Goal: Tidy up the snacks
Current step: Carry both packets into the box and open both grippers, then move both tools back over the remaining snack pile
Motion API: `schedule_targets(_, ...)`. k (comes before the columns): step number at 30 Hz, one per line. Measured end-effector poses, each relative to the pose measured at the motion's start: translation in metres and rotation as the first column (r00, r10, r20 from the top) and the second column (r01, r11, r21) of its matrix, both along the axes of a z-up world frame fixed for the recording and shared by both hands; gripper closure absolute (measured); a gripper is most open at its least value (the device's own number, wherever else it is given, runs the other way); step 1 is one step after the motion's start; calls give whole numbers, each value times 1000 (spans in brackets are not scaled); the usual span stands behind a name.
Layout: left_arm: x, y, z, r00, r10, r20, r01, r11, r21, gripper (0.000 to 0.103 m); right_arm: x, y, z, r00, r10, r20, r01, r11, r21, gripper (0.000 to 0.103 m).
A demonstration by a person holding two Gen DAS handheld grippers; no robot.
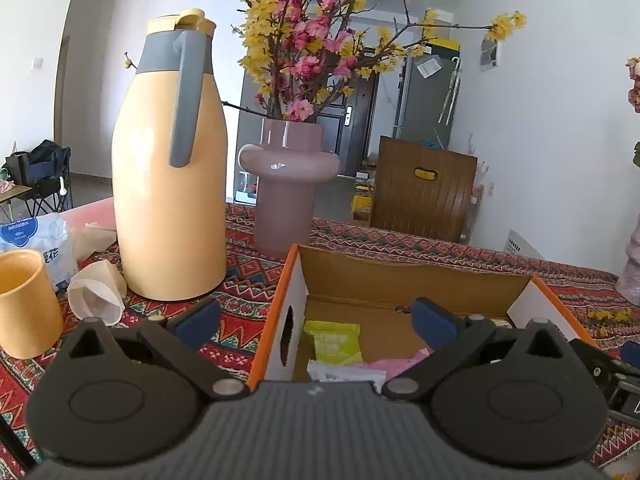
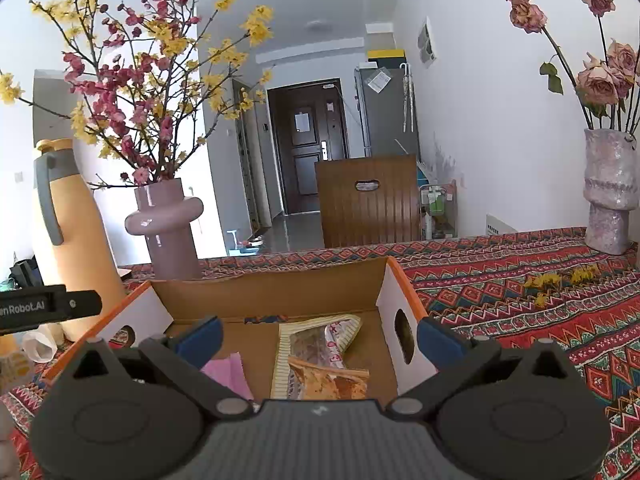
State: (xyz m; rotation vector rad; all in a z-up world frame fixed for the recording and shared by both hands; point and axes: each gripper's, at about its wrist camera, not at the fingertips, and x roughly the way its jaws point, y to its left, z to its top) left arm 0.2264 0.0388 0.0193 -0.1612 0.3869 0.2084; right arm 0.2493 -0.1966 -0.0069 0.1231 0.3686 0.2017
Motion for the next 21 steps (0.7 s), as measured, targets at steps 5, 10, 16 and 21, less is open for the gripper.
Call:
schedule_targets(5,-8,-4,13,1000,20,11,-20,1000,12,0,1,-1,2,1000,-5,8,5,1000,4,0)
schedule_targets(10,-34,-6,31,999,-4,52,4,1000,1,0,-13,-5,18,999,-6,49,5,1000,22,0)
schedule_targets(16,-58,-10,36,998,-32,52,31,999,23,0,-41,-12,30,997,7,78,-9,999,32,0)
schedule_targets(21,-74,-5,30,999,-35,23,34,999,28,0,-58,-19,30,997,0,72,-2,999,33,0)
